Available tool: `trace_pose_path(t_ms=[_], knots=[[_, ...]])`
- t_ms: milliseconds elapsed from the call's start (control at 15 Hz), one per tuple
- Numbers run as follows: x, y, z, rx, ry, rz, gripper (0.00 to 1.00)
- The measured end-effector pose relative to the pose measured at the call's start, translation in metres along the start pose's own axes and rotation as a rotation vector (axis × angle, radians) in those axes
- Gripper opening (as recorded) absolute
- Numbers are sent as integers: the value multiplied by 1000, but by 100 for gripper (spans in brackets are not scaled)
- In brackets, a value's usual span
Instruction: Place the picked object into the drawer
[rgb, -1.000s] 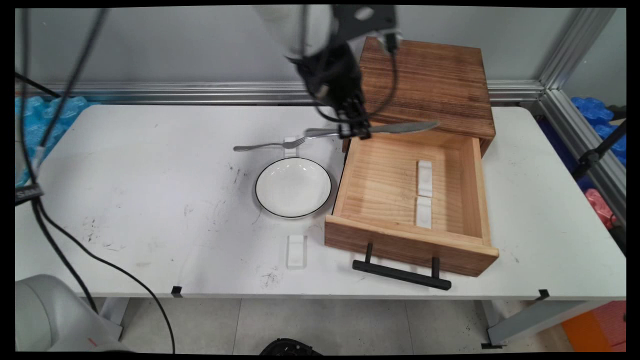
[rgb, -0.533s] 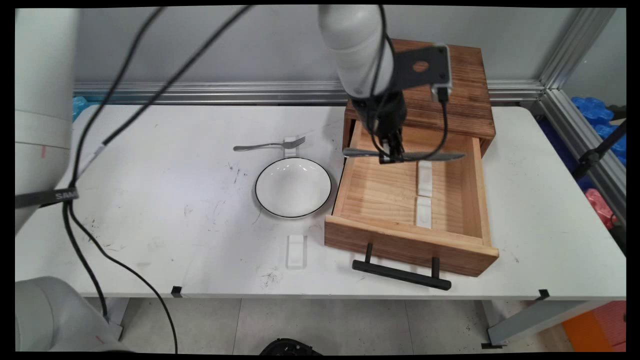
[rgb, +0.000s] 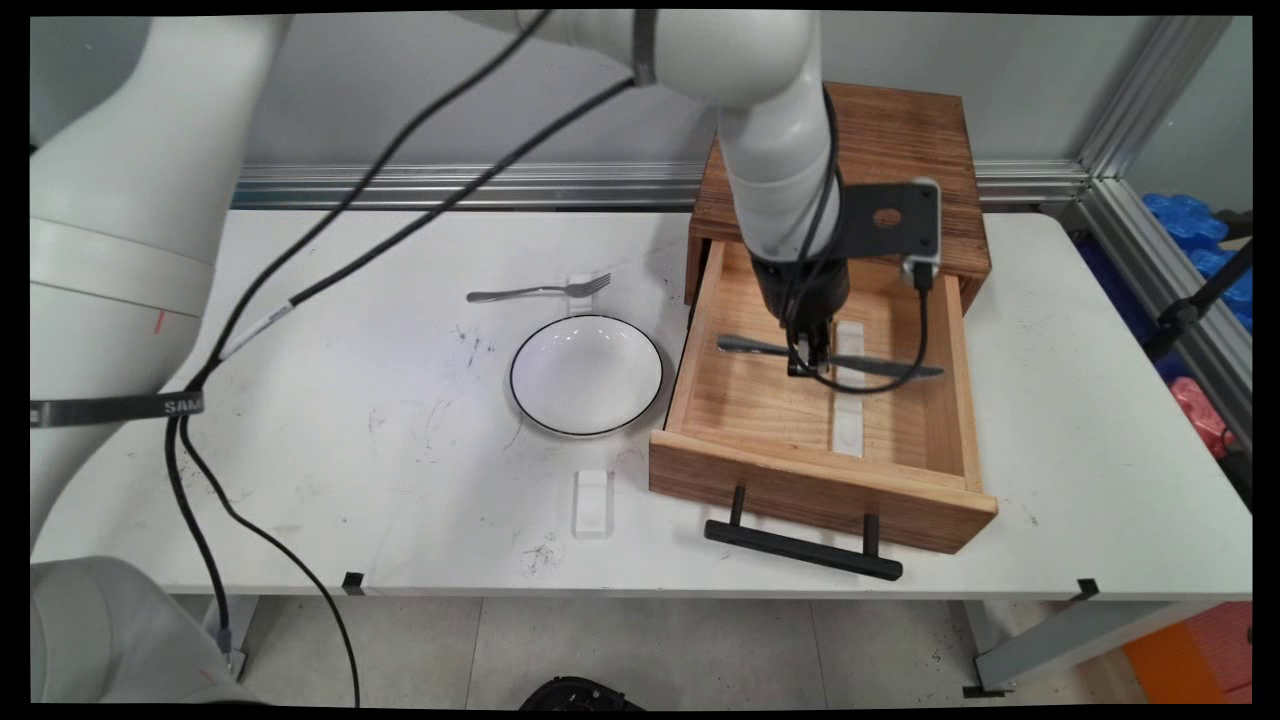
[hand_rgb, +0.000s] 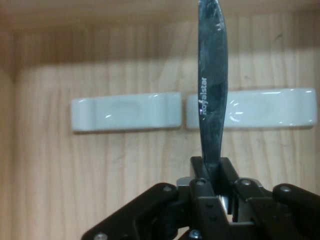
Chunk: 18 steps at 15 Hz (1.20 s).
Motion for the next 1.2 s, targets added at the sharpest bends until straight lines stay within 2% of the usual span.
trace_pose_path(t_ms=[600,1200], knots=[[14,15,42,-47,-46,12,0],[14,23,60,-73,-82,-6,0]])
